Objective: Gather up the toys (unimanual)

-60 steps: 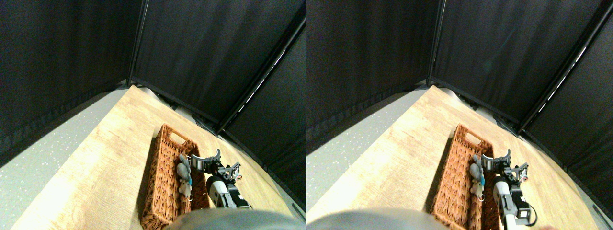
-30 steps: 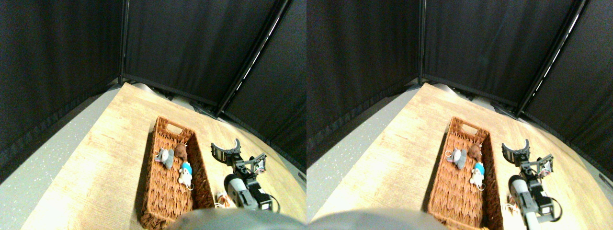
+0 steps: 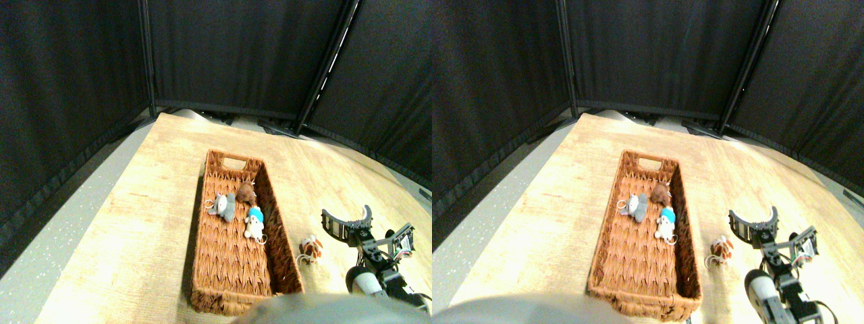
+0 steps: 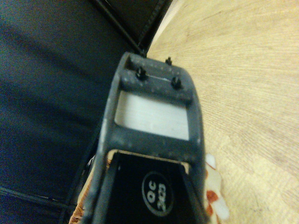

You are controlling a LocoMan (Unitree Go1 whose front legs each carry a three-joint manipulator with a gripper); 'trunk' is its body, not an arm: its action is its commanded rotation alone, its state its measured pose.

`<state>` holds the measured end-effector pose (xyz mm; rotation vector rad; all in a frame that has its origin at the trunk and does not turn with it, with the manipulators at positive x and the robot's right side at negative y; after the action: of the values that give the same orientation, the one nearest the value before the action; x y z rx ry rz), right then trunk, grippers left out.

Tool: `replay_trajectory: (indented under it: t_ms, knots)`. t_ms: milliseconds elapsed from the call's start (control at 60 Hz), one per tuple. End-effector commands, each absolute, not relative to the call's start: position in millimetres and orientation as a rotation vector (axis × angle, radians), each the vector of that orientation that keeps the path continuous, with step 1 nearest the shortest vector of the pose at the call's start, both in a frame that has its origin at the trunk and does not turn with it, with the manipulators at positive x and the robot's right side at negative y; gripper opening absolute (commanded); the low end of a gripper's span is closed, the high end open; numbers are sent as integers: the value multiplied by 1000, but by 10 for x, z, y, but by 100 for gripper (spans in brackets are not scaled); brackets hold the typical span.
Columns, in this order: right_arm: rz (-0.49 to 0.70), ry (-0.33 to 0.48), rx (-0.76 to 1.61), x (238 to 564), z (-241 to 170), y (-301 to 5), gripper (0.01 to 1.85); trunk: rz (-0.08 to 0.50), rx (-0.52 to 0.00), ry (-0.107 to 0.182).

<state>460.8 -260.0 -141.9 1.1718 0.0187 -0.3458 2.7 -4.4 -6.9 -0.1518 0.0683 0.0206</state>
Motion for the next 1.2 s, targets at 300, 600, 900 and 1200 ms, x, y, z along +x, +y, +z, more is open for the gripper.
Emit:
replay_trajectory:
  t_ms: [300, 600, 900, 1200]
  knots:
    - [-273, 2, 1202, 4500, -1414, -2430, 96, 26, -176, 42]
    - [-301, 28, 1268, 4518, -1572, -2327, 94, 58, -199, 40]
    - [-390, 13, 1341, 4635, -1970, -2347, 89, 74, -203, 35]
    - [-435, 12, 1354, 4672, -2116, -2387, 93, 70, -200, 45]
